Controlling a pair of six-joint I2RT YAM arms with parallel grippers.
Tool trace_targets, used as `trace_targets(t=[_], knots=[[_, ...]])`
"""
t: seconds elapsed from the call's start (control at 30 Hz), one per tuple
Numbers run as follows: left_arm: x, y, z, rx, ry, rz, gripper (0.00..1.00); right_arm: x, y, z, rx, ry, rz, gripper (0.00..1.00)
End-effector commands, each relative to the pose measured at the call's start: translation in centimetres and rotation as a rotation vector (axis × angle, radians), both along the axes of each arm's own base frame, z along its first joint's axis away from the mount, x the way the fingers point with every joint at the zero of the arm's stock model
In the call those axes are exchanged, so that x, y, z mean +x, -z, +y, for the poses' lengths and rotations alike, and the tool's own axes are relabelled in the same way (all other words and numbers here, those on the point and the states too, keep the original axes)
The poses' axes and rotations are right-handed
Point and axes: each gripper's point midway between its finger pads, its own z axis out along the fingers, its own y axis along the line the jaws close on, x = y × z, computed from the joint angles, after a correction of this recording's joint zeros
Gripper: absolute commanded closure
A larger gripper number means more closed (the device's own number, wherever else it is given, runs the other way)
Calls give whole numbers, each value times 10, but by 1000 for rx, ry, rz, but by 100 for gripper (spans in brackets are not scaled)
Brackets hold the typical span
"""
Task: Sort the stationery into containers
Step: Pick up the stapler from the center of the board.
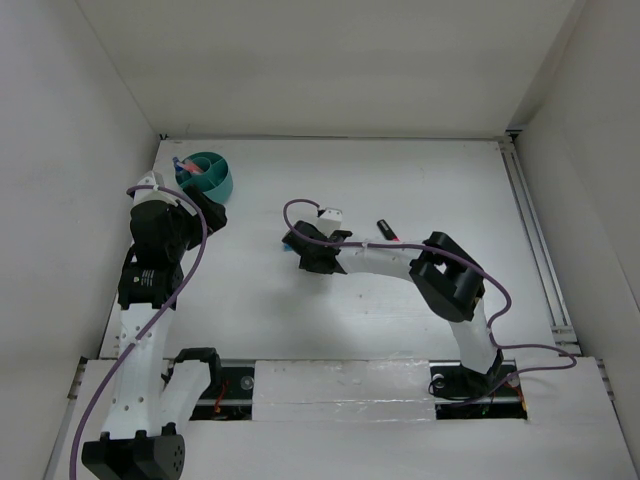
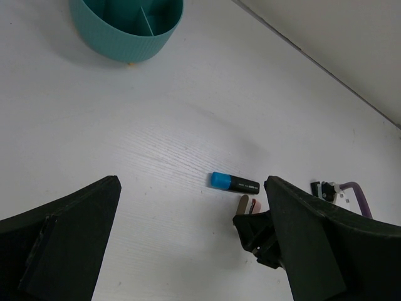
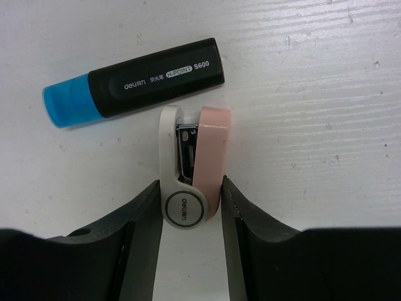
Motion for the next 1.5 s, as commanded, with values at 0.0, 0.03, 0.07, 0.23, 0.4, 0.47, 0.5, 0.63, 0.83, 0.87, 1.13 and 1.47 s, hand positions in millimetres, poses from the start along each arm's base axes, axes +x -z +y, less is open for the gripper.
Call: trace_targets(t=[0.0, 0.03, 0.07, 0.23, 0.4, 0.47, 0.5, 0.63, 0.83, 0.87, 1.13, 1.47], knots=[[3, -10, -2, 10, 19, -40, 0, -7, 16, -8, -58, -10, 12, 89], [3, -10, -2, 10, 19, -40, 0, -6, 15, -7, -61, -22, 6, 100], [3, -10, -2, 10, 19, -40, 0, -8, 18, -11, -77, -31, 11, 100], [3, -9, -2, 18, 23, -40, 0, -14, 11, -9, -130, -120, -51, 100], [4, -5, -10, -1, 67, -21, 0, -14, -32, -3, -145, -239, -224, 100], [5, -2, -19, -23, 114, -10, 0, -19, -38, -4, -145, -294, -259, 100], [3, 4, -23, -32, 134, 3, 0, -19, -62, 6, -106, -331, -329, 100], [-4, 9, -44, -87, 249, 20, 0, -30, -99, 20, -24, -459, -456, 100], [-14, 2, -61, -128, 347, 1, 0, -44, -154, 44, 67, -575, -613, 100], [-18, 0, -70, -150, 397, 0, 0, -44, -167, 48, 88, -594, -654, 100], [-43, -28, -102, -242, 597, -97, 0, -81, -239, 65, 338, -745, -825, 100], [-63, -43, -124, -390, 714, -186, 2, -108, -279, 80, 443, -748, -929, 100]])
